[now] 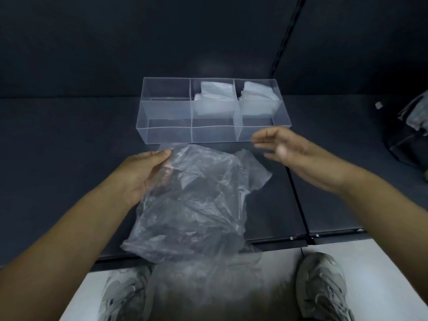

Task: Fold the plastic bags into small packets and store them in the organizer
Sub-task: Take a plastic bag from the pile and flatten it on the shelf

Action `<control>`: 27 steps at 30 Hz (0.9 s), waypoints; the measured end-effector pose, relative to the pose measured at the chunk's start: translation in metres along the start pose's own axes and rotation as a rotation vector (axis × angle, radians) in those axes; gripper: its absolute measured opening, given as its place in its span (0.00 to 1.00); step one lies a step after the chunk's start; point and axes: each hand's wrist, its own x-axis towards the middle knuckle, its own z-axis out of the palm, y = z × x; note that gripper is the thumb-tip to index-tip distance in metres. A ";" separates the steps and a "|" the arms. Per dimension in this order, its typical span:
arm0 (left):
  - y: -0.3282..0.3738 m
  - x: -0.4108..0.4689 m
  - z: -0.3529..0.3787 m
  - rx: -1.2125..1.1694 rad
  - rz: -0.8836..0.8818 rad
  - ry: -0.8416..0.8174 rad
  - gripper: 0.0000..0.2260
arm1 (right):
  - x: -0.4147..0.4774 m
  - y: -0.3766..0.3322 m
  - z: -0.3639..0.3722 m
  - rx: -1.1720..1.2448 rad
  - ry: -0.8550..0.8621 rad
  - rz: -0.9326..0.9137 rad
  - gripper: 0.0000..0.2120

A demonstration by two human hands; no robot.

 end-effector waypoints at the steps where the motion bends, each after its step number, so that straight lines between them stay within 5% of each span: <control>1: -0.001 0.003 -0.002 0.001 0.004 0.024 0.04 | -0.004 0.006 0.002 -0.068 -0.039 0.025 0.27; 6: -0.003 0.012 -0.007 0.010 0.019 0.083 0.03 | 0.020 0.034 0.028 -0.266 0.158 0.102 0.38; 11: -0.004 0.020 -0.013 -0.024 0.017 0.143 0.04 | 0.032 0.052 0.010 -0.416 0.220 0.097 0.23; 17: 0.002 0.026 -0.023 -0.077 0.010 0.172 0.04 | 0.017 0.051 -0.020 -0.407 -0.014 0.229 0.06; 20: 0.004 0.030 -0.033 -0.014 0.028 0.142 0.05 | 0.005 0.045 -0.036 -0.327 -0.047 0.260 0.17; 23: 0.004 0.034 -0.027 0.065 0.075 0.106 0.07 | 0.014 0.045 -0.037 -0.014 0.293 0.202 0.15; 25: 0.005 0.038 -0.021 0.055 0.099 0.137 0.07 | 0.025 0.045 -0.036 0.034 0.585 0.178 0.04; 27: 0.005 0.040 -0.020 0.011 0.099 0.164 0.05 | 0.028 0.048 -0.035 -0.025 0.831 0.201 0.08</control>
